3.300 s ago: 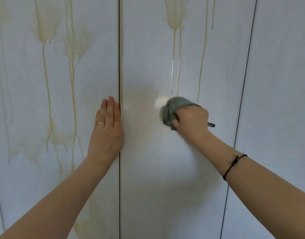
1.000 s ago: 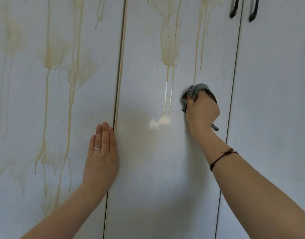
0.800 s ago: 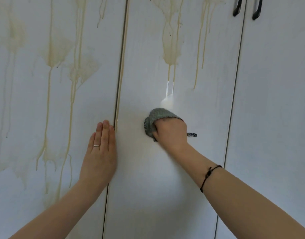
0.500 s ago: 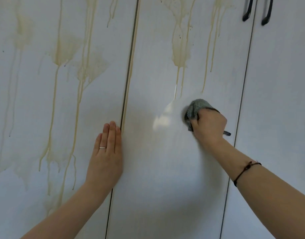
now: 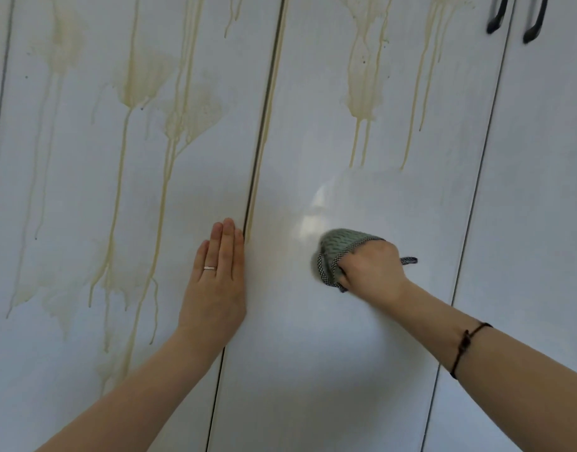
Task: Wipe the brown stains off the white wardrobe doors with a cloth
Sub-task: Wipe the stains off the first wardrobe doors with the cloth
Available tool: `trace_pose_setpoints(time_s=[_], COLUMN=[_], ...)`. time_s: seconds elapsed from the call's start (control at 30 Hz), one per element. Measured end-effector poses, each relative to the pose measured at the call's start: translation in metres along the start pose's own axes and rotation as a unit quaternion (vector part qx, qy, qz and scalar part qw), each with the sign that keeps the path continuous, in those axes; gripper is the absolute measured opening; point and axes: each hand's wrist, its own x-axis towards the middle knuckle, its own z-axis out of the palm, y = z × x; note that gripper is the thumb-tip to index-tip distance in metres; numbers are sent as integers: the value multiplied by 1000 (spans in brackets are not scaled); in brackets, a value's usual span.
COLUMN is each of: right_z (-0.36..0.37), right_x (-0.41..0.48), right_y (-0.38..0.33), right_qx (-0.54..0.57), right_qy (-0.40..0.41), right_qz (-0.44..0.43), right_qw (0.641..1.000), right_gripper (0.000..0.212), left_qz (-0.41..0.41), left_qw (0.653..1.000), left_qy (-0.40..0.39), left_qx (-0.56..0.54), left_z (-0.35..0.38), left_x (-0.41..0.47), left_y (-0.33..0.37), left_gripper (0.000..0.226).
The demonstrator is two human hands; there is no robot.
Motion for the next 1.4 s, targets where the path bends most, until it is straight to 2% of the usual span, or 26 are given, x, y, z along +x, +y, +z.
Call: trace_pose_setpoints(time_s=[0.03, 0.1, 0.17, 0.23, 0.27, 0.4, 0.5, 0.57, 0.63, 0.73, 0.8, 0.87, 0.93, 1.07, 1.13, 1.23, 1.4], right_z=[1, 1, 6, 12, 14, 19, 21, 21, 18, 16, 15, 19, 25, 26, 23, 15, 6], right_x=[12, 51, 97, 130, 139, 123, 79, 58, 63, 97, 118, 124, 110, 61, 59, 92, 174], right_y=[2, -2, -21, -49, -63, -87, -90, -94, -89, -78, -73, -73, -77, -82, -82, -79, -41], right_qx=[-1, 11, 19, 27, 33, 30, 60, 96, 83, 46, 62, 73, 78, 119, 117, 121, 111], right_qy=[5, 6, 47, 72, 90, 96, 53, 13, 4, 38, 68, 104, 110, 37, 34, 4, 35], right_qz=[18, 109, 192, 212, 208, 144, 9, -79, -101, -12, 74, 126, 109, -13, -6, 74, 237], right_qw=[1000, 994, 980, 974, 973, 984, 997, 992, 991, 998, 993, 984, 985, 992, 992, 990, 965], right_gripper=[30, 23, 24, 15, 17, 18, 29, 23, 23, 24, 20, 21, 28, 26, 22, 12, 20], left_qz=[0, 2, 6, 11, 15, 29, 28, 25, 22, 24, 24, 26, 27, 26, 22, 16, 26], left_qw=[1000, 1000, 1000, 1000, 1000, 1000, 1000, 1000, 1000, 1000, 1000, 999, 999, 999, 999, 999, 997], left_qy=[5, 4, -3, -2, 0, 5, -2, -2, -2, -5, -8, -11, -17, -27, -29, -40, -66], left_qx=[3, 4, 1, 9, 11, 10, -2, -7, -6, 7, 13, 17, 16, 12, 13, 17, 38], left_z=[1, 2, 2, 2, 2, 3, 1, 1, 0, 0, 0, -1, -2, -2, -2, -4, -9], left_x=[0, 1, 1, 0, 1, -2, -2, -1, -1, -2, -2, -2, -2, -3, -2, -2, -2], left_y=[-2, -3, -4, -6, -8, -13, -11, -10, -10, -11, -11, -12, -12, -11, -11, -11, -13], left_gripper=[59, 58, 59, 58, 58, 58, 60, 59, 60, 62, 59, 58, 59, 59, 59, 60, 60])
